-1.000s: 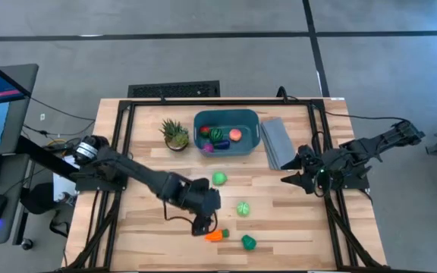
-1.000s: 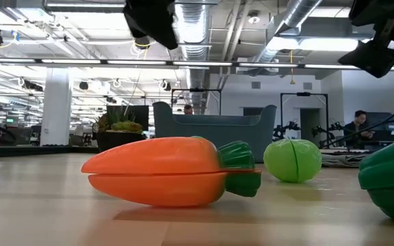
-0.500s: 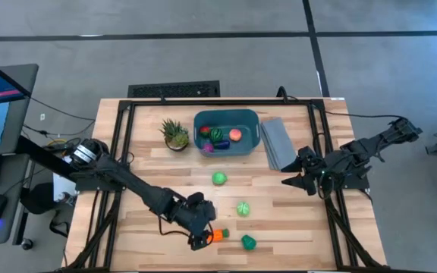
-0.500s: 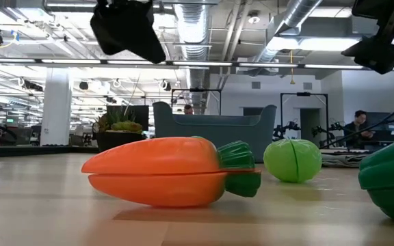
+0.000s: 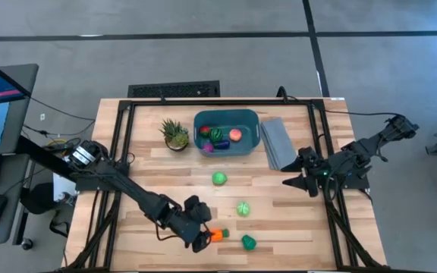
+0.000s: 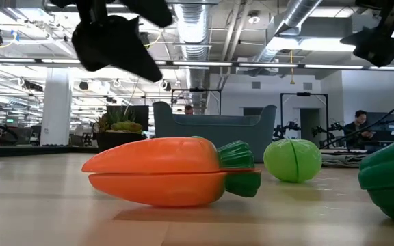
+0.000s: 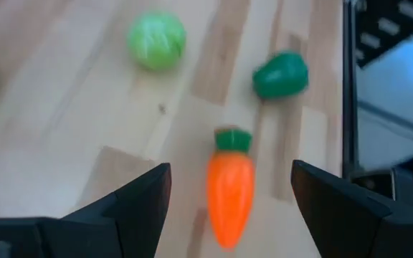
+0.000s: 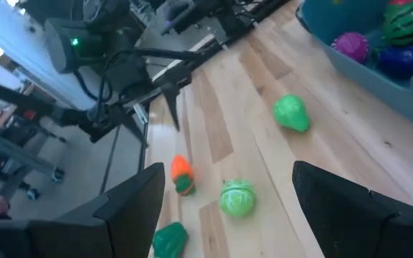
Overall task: Pick and placing Produce into tupperware
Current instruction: Put the carrot into the blue bin
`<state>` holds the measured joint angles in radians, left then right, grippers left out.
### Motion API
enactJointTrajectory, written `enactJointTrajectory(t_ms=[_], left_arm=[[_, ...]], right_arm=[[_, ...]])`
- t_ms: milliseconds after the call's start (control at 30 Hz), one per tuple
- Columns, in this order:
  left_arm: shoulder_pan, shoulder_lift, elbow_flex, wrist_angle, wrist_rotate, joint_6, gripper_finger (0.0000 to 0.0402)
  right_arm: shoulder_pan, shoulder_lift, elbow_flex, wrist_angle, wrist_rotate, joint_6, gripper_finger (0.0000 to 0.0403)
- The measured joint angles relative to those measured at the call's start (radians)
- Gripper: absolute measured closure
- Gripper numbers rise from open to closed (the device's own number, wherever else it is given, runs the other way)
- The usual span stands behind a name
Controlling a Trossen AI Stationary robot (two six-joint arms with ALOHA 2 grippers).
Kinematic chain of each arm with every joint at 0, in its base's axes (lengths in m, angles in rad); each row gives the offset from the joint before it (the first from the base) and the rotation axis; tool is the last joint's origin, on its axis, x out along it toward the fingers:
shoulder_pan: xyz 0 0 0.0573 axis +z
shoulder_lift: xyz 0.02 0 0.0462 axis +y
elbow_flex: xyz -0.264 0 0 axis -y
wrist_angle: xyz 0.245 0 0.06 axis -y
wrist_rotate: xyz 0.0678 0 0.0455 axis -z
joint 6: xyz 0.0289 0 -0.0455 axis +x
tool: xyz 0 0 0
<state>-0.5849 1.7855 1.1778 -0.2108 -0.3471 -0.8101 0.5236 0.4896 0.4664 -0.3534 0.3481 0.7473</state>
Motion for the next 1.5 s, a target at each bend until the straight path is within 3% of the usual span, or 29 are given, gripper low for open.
enactJointTrajectory(t_ms=[100, 233, 533, 733, 1133, 1500], left_arm=[[-0.005, 0.011, 0.002, 0.048, -0.052, 0.021, 0.0125], [-0.005, 0.06, 0.02, 0.106, -0.003, 0.021, 0.0125], [-0.026, 0.208, 0.169, -0.042, 0.025, 0.003, 0.0125], [-0.031, 0.287, 0.257, -0.194, 0.03, 0.0, 0.0125], [-0.027, 0.313, 0.266, -0.198, 0.036, -0.011, 0.0125], [0.006, 0.312, 0.26, -0.189, 0.052, 0.058, 0.0125]], right_arm=[[0.0, 0.0, 0.0, -0.004, -0.07, -0.014, 0.0074], [0.009, -0.002, 0.0, -0.005, -0.114, -0.03, 0.0074], [0.091, -0.022, 0.0, 0.015, -0.109, -0.041, 0.0074], [0.151, -0.023, 0.0, 0.05, -0.062, -0.04, 0.0074], [0.271, -0.019, 0.0, 0.055, 0.075, -0.012, 0.0074], [0.315, -0.019, 0.0, 0.055, 0.151, -0.004, 0.0074]])
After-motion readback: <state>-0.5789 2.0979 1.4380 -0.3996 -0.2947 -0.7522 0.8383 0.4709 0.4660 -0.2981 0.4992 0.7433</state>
